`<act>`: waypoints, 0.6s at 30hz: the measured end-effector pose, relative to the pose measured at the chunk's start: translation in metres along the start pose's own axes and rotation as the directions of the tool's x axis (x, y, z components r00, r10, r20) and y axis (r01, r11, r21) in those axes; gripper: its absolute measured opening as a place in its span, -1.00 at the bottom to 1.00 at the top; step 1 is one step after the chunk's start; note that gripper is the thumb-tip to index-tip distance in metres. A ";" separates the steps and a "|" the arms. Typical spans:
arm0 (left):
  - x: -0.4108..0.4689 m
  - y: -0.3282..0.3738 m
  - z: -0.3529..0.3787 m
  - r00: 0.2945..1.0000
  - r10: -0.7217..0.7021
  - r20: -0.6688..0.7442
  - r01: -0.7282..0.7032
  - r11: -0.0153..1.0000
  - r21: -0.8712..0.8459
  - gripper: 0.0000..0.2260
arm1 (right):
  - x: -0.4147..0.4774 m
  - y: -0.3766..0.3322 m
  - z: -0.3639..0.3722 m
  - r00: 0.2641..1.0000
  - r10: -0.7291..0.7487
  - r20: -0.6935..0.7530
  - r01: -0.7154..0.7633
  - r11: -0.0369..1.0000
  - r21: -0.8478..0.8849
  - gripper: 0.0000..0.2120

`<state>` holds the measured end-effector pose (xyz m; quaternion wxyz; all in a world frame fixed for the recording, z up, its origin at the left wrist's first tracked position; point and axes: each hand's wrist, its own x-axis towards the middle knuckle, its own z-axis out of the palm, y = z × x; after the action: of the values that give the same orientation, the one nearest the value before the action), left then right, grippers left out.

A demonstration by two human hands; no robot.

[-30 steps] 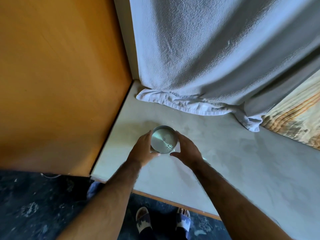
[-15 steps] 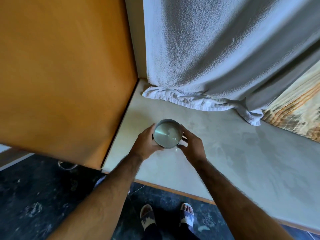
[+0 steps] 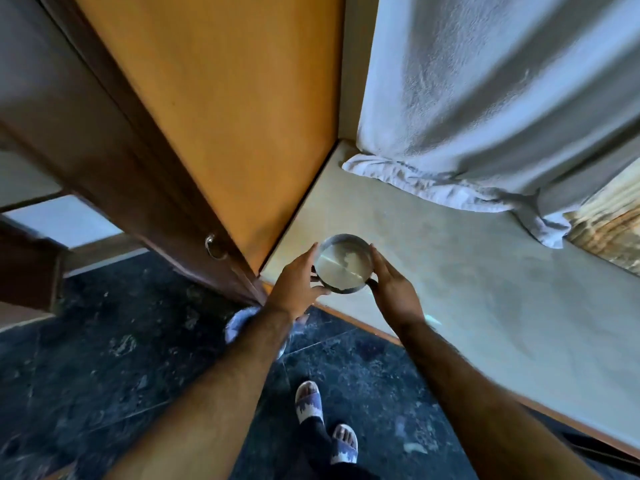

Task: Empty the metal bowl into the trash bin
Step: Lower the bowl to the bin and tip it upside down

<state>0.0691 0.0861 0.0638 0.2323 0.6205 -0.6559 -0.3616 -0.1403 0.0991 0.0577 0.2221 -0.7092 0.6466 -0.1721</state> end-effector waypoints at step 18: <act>-0.139 -0.160 -0.106 0.895 -0.237 -0.377 0.177 0.966 -0.188 -0.40 | -0.038 -0.161 0.136 0.957 -0.228 0.179 0.195 0.963 0.185 -0.46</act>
<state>0.2691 0.2077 0.0286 0.3658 0.7282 -0.4964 -0.2991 0.0632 0.1599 0.0312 0.3238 -0.7673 0.5249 -0.1761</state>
